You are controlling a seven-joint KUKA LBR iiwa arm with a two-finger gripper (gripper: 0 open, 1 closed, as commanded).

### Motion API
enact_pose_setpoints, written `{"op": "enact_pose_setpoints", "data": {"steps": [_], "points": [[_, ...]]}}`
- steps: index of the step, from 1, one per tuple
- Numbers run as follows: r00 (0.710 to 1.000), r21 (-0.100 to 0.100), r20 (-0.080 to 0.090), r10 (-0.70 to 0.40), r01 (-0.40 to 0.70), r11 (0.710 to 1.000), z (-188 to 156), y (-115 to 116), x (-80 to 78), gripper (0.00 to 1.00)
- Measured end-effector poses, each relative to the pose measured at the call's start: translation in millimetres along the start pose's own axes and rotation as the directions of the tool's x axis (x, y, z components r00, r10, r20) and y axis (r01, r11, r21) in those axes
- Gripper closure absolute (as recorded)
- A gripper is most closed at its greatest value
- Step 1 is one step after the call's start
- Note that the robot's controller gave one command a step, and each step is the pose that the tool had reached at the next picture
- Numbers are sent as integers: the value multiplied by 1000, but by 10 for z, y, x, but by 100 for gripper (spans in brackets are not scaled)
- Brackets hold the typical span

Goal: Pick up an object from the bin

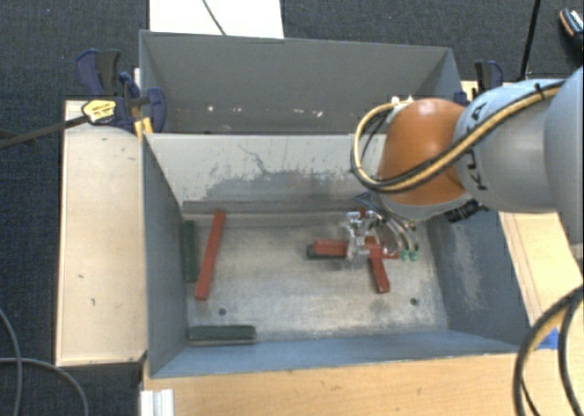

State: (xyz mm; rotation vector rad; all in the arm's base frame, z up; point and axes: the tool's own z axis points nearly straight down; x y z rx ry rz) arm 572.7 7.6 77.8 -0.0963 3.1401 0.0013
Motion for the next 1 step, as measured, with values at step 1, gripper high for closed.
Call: {"op": "enact_pose_setpoints", "data": {"steps": [1], "points": [[1000, 2, 10, -21, 21, 1000, -1224, -171, 45, 100]]}}
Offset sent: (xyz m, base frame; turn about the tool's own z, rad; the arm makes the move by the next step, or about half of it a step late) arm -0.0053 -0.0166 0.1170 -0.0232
